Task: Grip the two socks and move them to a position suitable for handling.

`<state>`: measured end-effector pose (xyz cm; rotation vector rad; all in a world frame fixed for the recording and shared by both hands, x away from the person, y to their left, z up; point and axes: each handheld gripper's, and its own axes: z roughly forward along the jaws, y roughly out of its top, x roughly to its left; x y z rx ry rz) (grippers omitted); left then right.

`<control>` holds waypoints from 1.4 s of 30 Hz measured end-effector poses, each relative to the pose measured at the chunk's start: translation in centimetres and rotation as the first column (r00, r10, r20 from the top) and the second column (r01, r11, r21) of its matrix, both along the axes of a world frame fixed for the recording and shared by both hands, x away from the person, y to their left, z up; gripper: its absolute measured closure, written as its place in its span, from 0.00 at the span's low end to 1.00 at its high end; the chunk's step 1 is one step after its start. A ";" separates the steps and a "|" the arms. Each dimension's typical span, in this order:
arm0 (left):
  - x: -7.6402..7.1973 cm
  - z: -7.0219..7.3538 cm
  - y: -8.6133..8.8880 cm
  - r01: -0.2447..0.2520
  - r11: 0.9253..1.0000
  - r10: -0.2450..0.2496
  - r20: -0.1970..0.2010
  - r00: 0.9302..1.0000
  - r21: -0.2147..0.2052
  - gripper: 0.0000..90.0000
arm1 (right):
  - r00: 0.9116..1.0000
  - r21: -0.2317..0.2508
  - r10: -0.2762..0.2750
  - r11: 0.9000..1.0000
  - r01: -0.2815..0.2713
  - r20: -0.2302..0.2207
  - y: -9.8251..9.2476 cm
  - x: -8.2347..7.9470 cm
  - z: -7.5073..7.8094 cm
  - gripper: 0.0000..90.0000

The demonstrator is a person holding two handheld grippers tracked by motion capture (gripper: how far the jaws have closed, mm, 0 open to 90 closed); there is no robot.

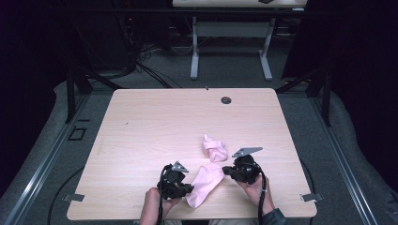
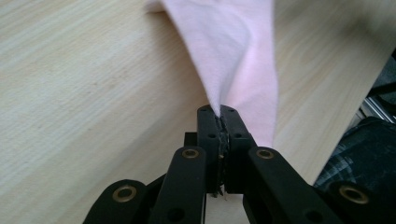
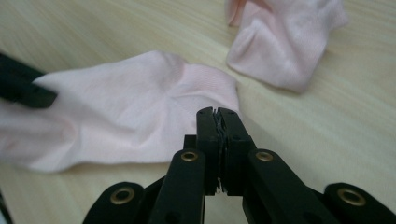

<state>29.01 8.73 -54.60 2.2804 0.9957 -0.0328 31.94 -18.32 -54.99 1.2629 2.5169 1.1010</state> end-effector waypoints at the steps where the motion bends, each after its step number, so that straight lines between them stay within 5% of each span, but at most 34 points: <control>1: 0.4 -0.1 0.1 0.006 1.000 -0.006 -0.007 1.000 0.003 0.98 | 1.000 0.000 0.001 1.000 -0.001 -0.004 -0.1 -0.5 0.1 0.98; 5: 2.0 -0.7 0.5 -0.001 0.999 0.002 -0.028 1.000 0.037 0.97 | 0.999 -0.012 0.002 1.000 -0.002 -0.041 -0.1 -2.2 -0.1 0.98; 8: 2.5 -0.8 1.1 -0.033 0.999 0.034 -0.041 0.999 0.029 0.80 | 0.998 -0.016 0.026 1.000 -0.027 -0.061 0.1 -2.6 -0.5 0.84; 13: 1.2 0.1 2.3 -0.090 0.996 0.090 -0.019 0.996 -0.005 0.56 | 0.999 0.043 0.028 0.999 -0.029 0.015 -0.9 -1.1 0.5 0.74; 17: 0.1 0.3 2.7 -0.097 0.995 0.096 -0.039 0.995 -0.022 0.52 | 0.997 -0.003 0.071 0.997 -0.071 0.035 0.0 1.0 0.2 0.69; 23: -0.3 -0.8 2.5 -0.084 0.997 0.083 -0.074 0.994 -0.001 0.64 | 0.996 -0.041 0.086 0.995 -0.086 -0.004 1.1 2.9 -1.7 0.69; 32: -0.1 -1.3 2.4 -0.072 0.997 0.072 -0.059 0.996 0.003 0.93 | 0.995 -0.028 0.092 0.995 -0.093 -0.022 0.8 2.3 -2.2 0.91; 42: 1.0 -1.2 2.9 -0.056 0.998 0.057 -0.057 0.997 0.023 0.96 | 0.998 0.012 0.048 0.999 -0.047 -0.035 -0.8 -0.2 -1.3 0.93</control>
